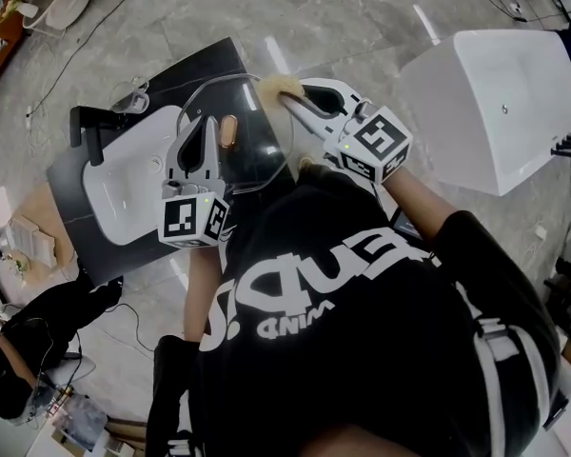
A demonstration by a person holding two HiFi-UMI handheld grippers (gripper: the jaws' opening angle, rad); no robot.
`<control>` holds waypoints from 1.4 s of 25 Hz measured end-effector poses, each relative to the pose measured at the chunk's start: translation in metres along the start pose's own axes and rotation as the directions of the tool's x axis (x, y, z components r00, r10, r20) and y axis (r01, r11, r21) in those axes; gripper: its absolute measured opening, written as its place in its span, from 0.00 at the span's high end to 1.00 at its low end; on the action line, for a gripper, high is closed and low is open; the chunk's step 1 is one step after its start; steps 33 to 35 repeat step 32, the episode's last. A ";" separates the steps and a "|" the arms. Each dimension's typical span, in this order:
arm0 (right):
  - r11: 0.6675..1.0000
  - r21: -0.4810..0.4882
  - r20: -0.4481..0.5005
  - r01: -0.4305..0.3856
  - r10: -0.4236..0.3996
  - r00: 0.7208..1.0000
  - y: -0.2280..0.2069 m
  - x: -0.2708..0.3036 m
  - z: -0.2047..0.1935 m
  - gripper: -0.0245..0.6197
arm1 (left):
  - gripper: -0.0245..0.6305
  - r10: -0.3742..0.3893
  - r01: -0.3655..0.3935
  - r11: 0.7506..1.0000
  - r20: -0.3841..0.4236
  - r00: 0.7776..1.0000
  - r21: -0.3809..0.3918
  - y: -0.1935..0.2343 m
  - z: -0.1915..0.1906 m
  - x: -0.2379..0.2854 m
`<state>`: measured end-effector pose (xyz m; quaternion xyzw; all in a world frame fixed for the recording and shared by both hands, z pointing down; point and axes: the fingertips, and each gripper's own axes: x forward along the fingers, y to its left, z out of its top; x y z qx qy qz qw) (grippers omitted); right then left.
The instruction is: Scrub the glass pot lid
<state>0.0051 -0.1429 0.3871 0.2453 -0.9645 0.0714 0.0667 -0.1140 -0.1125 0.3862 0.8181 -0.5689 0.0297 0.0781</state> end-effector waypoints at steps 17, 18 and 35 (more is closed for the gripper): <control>1.000 -0.019 -0.007 -0.005 0.005 1.000 0.004 0.000 0.001 0.89 | 0.94 0.005 -0.005 1.000 -0.002 1.000 0.005 -0.004 -0.004 -0.001; 1.000 -0.021 -0.008 -0.011 0.011 1.000 0.004 0.000 0.001 0.89 | 0.94 0.004 -0.004 1.000 -0.002 1.000 0.004 -0.004 -0.004 -0.001; 0.997 -0.058 -0.026 -0.057 0.056 0.998 0.012 0.004 0.002 0.89 | 0.94 0.003 -0.003 1.000 -0.009 1.000 -0.001 -0.008 -0.009 0.000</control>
